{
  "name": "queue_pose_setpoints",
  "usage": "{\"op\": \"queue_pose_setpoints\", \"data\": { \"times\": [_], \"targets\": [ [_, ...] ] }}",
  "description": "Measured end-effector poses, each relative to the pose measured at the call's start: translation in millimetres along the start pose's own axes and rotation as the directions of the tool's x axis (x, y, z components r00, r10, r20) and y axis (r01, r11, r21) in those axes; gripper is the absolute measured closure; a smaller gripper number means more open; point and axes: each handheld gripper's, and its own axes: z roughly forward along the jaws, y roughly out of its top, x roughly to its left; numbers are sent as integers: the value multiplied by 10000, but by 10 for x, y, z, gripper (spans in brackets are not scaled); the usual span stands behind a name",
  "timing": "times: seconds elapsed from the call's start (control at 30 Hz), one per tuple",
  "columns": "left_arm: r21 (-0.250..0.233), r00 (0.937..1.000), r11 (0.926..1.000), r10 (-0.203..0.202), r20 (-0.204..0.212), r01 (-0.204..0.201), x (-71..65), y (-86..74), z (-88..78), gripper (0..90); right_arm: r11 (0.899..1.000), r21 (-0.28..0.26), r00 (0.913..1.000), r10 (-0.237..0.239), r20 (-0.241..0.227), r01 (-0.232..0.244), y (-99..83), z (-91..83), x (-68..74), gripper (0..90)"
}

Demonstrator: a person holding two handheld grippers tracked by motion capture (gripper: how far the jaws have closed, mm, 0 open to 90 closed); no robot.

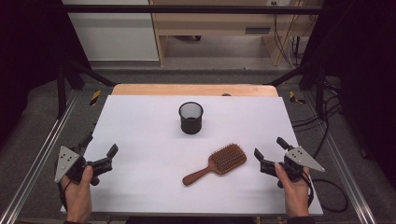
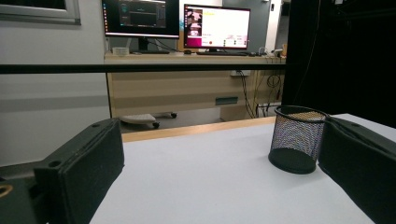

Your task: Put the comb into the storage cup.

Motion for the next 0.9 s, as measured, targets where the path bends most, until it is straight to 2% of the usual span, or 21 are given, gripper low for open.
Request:
{"op": "queue_pose_setpoints", "data": {
  "times": [0.23, 0.5, 0.57, 0.9],
  "targets": [
    [27, 10000, 10000, -4, -12, 4, -8, -4, 5, 5, 9994, 91, 9994, 335, 67, -336, 9, -14, -8, 37],
    [5, 10000, 10000, 4, -88, -4, -5, -4, 2, 5, 9994, 136, 9989, 309, 353, -314, 10, 0, -8, 36],
    [15, 9999, 10000, -15, -109, 15, -6, -7, 8, 5, 9986, 188, 9975, 477, 527, -487, 13, 14, -9, 39],
    [81, 9999, 10000, 33, -98, -32, -19, -12, 17, 6, 9977, 352, 9967, 555, 593, -577, 10, 40, 12, 45]
  ]
}}
